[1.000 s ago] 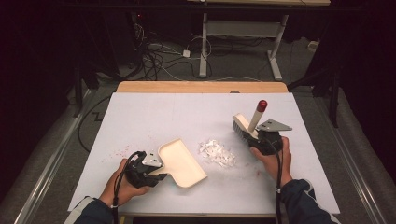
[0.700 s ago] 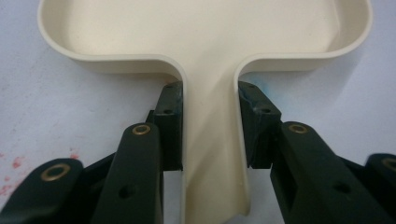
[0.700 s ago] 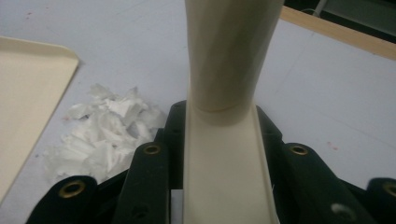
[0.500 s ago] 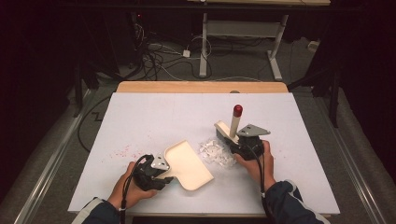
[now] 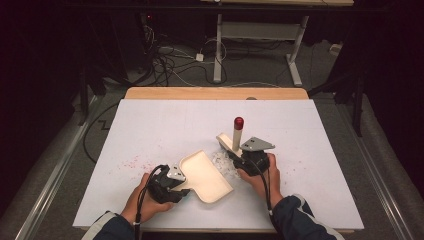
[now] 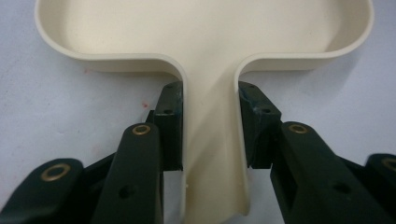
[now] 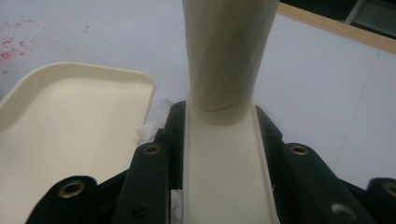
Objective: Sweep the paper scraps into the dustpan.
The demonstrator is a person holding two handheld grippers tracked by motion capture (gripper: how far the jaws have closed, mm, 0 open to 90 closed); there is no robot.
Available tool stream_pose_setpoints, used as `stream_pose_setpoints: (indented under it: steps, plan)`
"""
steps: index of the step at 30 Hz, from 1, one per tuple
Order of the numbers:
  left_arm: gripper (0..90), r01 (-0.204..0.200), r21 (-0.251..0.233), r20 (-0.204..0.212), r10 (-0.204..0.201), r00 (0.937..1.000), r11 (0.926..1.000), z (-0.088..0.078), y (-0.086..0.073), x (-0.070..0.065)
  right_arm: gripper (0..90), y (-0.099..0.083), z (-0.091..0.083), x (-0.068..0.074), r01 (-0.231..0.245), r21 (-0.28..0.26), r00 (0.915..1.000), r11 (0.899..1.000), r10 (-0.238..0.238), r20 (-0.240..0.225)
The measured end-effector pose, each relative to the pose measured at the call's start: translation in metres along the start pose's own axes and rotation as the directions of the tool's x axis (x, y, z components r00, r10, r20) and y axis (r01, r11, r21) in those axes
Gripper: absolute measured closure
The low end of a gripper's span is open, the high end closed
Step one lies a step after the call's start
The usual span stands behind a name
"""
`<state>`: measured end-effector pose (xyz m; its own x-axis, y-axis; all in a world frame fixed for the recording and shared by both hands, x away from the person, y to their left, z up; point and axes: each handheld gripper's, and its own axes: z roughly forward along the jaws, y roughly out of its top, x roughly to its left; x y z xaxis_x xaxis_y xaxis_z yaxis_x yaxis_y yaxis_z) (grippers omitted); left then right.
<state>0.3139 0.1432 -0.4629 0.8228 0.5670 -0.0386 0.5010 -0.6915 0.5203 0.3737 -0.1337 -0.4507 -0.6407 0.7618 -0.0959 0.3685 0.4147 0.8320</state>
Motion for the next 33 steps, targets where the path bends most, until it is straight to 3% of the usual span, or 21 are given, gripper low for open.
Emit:
stream_pose_setpoints:
  steps: [8,9,16,20,26,33]
  plan:
    - [63.3,-0.004,-0.002,0.005,0.004,1.0,1.0,0.004,0.006,-0.003,67.6,0.005,0.0,0.017,-0.001,-0.011,0.9945,1.0,0.0,-0.105]
    - [63.3,-0.006,-0.001,0.004,0.006,1.0,1.0,0.005,0.008,-0.005,67.6,0.006,0.001,0.026,0.027,-0.011,0.992,1.0,-0.028,-0.123]
    - [63.3,-0.002,-0.002,0.001,0.002,1.0,1.0,0.006,0.01,-0.007,67.7,0.009,-0.002,0.042,0.059,-0.019,0.9846,0.998,-0.061,-0.164]
    - [63.3,-0.001,-0.002,-0.003,0.001,1.0,1.0,0.007,0.013,-0.009,67.6,0.009,-0.003,0.048,0.081,-0.024,0.9837,0.996,-0.083,-0.159]
    - [63.3,0.001,-0.005,-0.001,-0.001,1.0,1.0,0.007,0.012,-0.009,67.7,0.015,-0.012,0.04,0.048,-0.053,0.9859,0.997,-0.056,-0.158]
    - [63.3,0.003,-0.01,0.0,-0.003,1.0,0.9999,0.007,0.012,-0.009,67.7,0.022,-0.03,0.019,0.011,-0.089,0.9893,0.996,-0.024,-0.144]
